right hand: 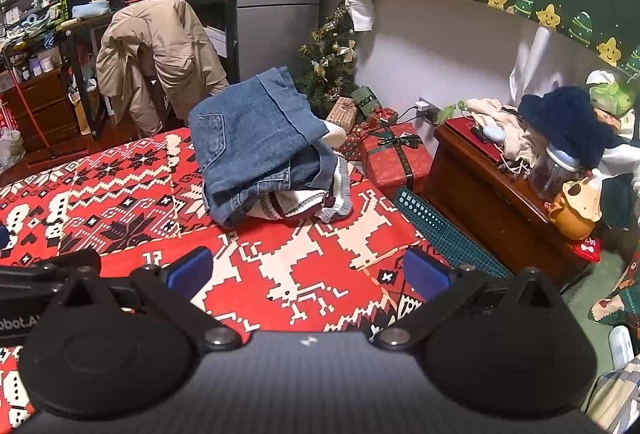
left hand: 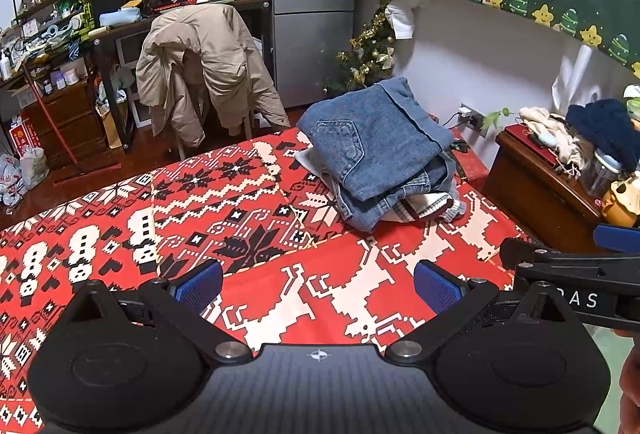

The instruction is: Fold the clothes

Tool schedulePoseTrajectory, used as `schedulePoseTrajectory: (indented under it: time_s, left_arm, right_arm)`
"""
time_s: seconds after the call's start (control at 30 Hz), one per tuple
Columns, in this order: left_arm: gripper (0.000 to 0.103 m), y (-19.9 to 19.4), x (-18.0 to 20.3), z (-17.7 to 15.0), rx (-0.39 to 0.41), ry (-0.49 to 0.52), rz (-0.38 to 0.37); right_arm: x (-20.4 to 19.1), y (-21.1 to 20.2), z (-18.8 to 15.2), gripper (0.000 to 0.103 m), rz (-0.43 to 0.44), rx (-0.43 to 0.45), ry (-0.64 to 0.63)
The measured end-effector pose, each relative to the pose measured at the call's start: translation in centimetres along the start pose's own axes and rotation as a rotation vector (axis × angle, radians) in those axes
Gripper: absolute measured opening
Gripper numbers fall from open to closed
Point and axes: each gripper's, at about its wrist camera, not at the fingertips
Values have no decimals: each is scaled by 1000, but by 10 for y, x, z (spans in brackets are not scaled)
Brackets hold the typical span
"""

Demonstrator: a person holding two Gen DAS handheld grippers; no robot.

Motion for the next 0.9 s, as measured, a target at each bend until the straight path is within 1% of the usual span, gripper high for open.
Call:
schedulePoseTrajectory:
  time_s: [0.27,0.9]
  left_arm:
    - [103,1,0,1,-7,-7,-9]
    - [103,2,0,0,9,-10,-9]
  right_arm:
    - [-1,0,-1,102,-2,-1,-1]
    - [-2,1,-2,102,-8,7,-8]
Point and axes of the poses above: each gripper's, at about its wrist camera, not at the fingertips, and y roughly the way its jaws point, x to its right, z to its top, and after that the axes turned 15 degrees about y, right-handed
